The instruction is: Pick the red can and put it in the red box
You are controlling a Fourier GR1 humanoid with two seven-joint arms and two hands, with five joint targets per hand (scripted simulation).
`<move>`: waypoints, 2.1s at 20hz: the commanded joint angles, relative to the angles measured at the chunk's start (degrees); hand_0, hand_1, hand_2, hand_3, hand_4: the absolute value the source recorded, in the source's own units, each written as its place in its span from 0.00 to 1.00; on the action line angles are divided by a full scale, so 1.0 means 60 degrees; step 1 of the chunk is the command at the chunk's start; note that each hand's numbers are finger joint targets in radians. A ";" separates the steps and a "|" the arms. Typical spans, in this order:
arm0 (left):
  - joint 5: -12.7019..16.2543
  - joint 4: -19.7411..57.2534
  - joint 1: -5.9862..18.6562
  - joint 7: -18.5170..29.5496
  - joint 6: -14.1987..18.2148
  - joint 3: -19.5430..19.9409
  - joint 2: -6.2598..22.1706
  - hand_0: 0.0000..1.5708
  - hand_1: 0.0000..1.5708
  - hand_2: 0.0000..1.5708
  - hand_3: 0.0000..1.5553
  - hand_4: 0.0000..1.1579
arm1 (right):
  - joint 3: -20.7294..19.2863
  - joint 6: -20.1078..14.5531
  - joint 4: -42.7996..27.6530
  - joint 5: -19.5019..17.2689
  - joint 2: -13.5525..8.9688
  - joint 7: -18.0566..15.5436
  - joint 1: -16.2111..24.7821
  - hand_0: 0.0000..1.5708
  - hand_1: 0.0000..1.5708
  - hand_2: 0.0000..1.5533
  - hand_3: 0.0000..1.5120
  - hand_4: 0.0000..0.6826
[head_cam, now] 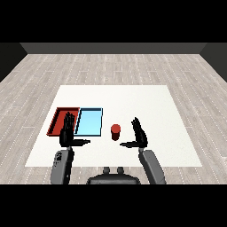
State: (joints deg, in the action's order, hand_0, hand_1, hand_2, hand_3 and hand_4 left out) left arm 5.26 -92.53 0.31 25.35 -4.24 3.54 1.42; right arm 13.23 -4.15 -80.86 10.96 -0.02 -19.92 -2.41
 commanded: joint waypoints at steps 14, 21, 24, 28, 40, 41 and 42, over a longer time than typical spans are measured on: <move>0.0358 -0.0552 -0.0292 -0.0306 -0.0216 -0.0016 0.0174 0.00 0.00 0.00 0.00 0.00 | 0.1276 -0.0760 0.2473 0.1741 0.0004 -0.1611 -0.0922 0.00 0.00 0.00 0.00 0.00; 0.0019 0.0188 -0.0149 0.0433 -0.0206 -0.0106 0.0097 0.00 0.00 0.00 0.00 0.00 | 0.1896 -0.1438 0.2574 0.2262 0.0004 -0.1529 -0.1436 0.00 0.00 0.00 0.00 0.00; 0.0656 -0.0715 -0.0874 0.0061 -0.0660 0.0102 0.0281 0.00 0.00 0.00 0.00 0.00 | 0.1197 -0.0843 0.2374 0.2089 0.0004 -0.0847 -0.1745 0.00 0.00 0.00 0.00 0.00; 0.0231 -0.0676 -0.0407 -0.0117 -0.0175 -0.0236 -0.0002 0.00 0.00 0.00 0.00 0.00 | 0.2486 -0.1757 0.3133 0.2854 0.0003 -0.1645 -0.1813 0.00 0.00 0.00 0.00 0.00; 0.0297 0.0595 -0.0038 0.0867 -0.0596 0.0175 0.0215 0.00 0.00 0.00 0.00 0.00 | 0.2152 -0.1976 0.4290 0.3401 0.0004 -0.1278 -0.3219 0.00 0.00 0.00 0.00 0.00; 0.0705 -0.0632 -0.0577 -0.0098 -0.0621 0.0160 0.0261 0.00 0.00 0.00 0.00 0.00 | 0.1800 -0.1131 0.4302 0.2889 0.0004 -0.1712 -0.2504 0.00 0.00 0.00 0.00 0.00; 0.0354 -0.1049 -0.0921 -0.0130 -0.0356 -0.0123 0.0079 0.00 0.00 0.00 0.00 0.00 | 0.2538 -0.2150 0.3896 0.3483 0.0004 -0.1483 -0.2920 0.00 0.00 0.00 0.00 0.00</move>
State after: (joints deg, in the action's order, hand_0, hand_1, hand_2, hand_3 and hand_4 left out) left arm 8.08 -94.97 -2.35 26.00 -7.19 4.06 2.71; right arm 25.73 -14.33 -56.57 30.12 0.00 -28.94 -19.15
